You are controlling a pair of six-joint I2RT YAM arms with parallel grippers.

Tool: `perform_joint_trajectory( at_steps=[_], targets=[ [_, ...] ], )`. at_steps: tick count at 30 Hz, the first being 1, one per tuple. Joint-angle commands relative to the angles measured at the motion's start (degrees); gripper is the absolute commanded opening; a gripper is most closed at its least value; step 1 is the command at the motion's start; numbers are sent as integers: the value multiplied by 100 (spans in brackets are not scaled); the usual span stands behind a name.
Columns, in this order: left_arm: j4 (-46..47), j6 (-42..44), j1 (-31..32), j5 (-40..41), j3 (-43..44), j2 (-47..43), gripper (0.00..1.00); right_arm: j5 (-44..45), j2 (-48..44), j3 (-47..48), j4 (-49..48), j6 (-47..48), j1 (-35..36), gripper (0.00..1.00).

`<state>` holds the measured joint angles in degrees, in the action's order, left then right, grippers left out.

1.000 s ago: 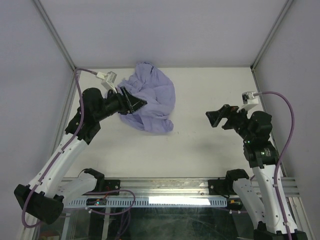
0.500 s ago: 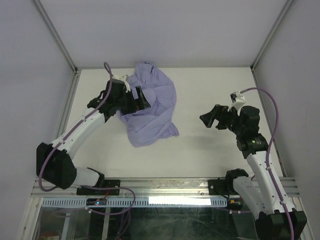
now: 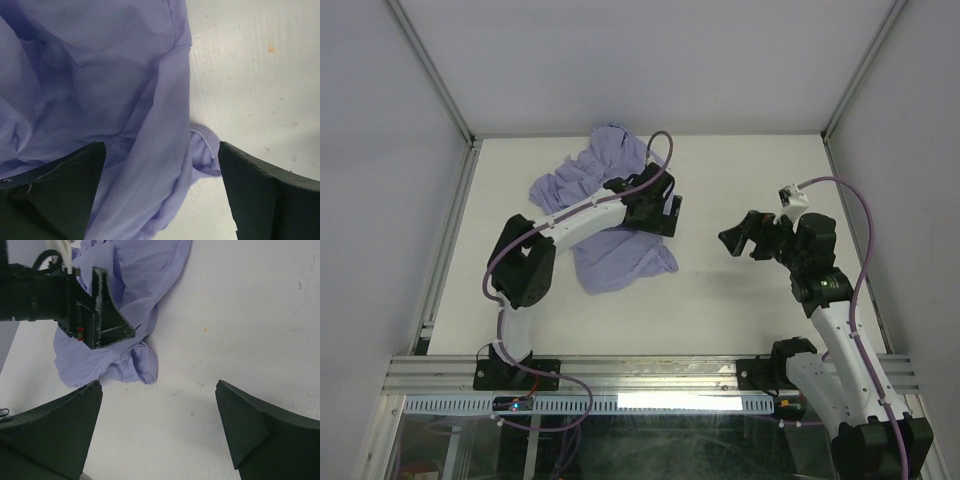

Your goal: Zip up the jacket

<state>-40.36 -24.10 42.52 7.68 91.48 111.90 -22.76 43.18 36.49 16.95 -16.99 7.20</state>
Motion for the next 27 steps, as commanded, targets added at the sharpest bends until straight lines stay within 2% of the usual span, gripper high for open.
perform_joint_trajectory(
  at_steps=[1,4,6,8,11,14,15,21,23,27],
  targets=[
    [-621,514,194,971,591,477,99,147,-62,-5,-244,-4,27,99],
    [-664,603,298,1165,622,706,98,191,-105,-57,-198,-25,34,99],
    [-666,631,302,1333,570,768,90,223,-157,-92,-169,-44,34,99],
    [-676,738,298,1484,527,747,73,270,-218,-122,-129,-45,34,99],
    [-701,1000,298,1607,548,498,31,367,-316,-158,-60,-35,28,99],
    [-879,1431,303,1813,803,130,6,630,-476,-144,39,-64,28,99],
    [-983,1579,306,1975,963,-2,0,746,-556,-141,55,-76,31,99],
    [-1520,3005,398,3066,2486,-633,0,1375,-1054,-58,-27,-32,29,99],
    [-1512,3687,583,3696,3049,-720,0,1489,-1150,6,-80,3,27,99],
    [-306,5685,1151,4929,3277,-1165,0,1547,-1186,133,-243,72,28,99]
  ],
)
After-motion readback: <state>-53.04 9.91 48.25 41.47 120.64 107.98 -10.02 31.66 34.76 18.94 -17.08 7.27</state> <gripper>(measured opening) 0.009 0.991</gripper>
